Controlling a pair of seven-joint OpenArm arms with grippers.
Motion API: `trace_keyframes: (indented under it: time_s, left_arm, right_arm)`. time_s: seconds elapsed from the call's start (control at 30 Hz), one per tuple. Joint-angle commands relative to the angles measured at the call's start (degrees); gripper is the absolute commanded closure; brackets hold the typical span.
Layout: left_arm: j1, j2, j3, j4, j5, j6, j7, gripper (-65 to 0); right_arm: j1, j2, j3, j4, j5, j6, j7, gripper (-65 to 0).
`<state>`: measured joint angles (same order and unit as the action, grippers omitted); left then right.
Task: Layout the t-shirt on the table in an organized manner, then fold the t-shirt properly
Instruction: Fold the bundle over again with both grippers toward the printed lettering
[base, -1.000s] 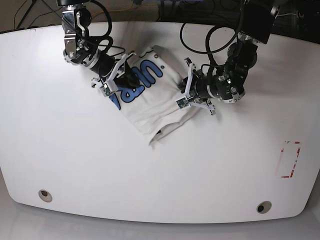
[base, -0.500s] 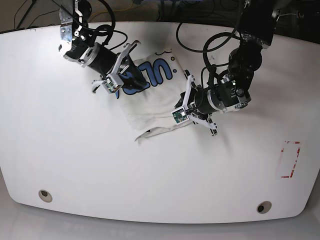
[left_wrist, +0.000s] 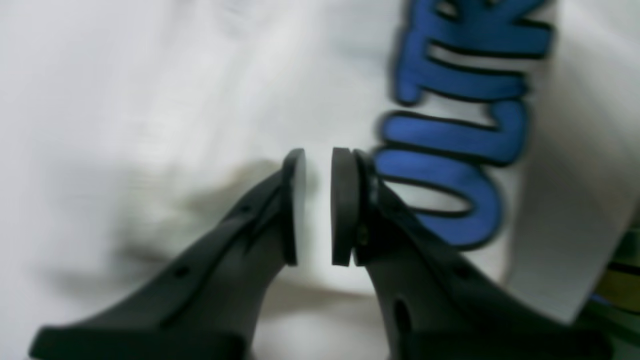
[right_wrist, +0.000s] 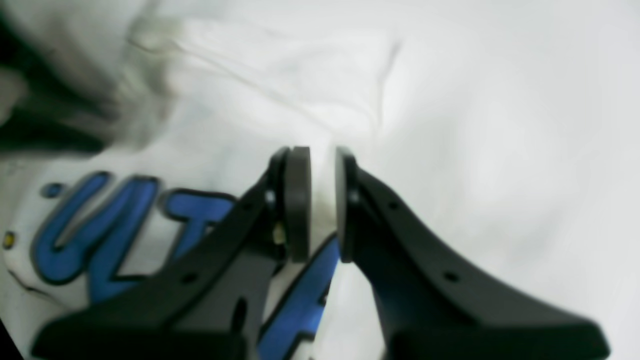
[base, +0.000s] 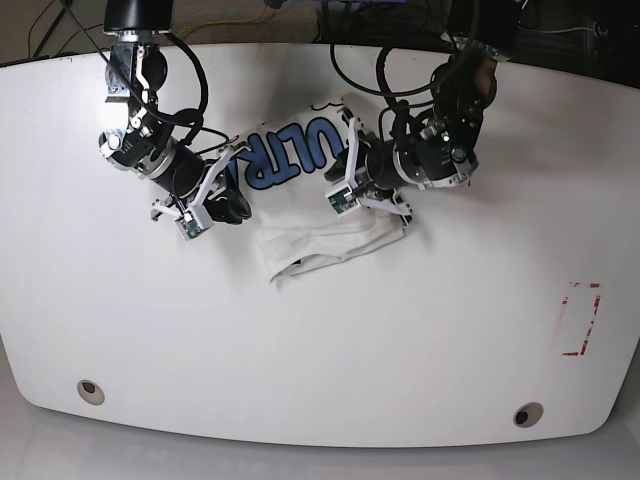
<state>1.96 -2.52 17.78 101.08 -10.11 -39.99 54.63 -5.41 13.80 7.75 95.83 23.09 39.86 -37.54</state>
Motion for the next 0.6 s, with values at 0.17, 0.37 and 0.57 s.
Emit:
trace_keyframes:
  time_s: [0.17, 0.37, 0.57]
  left_arm:
    - [0.73, -0.42, -0.15, -5.39, -0.4, -0.01, -2.72, -7.5]
    - [0.73, -3.32, -2.79, -8.46, -0.48, -0.01, -2.81, -7.5]
    - [0.9, -4.46, -5.08, -7.93, -0.48, -0.01, -2.72, -7.5]
  right_arm:
    - [2.02, 0.04, 0.12, -7.88, 0.69, 0.14, 4.09, -8.2]
    - [-2.46, -0.48, -1.2, -6.73, 0.69, 0.14, 6.81, -8.2]
    - [-7.12, -1.89, -1.81, -3.3, 0.69, 0.14, 6.81, -8.1]
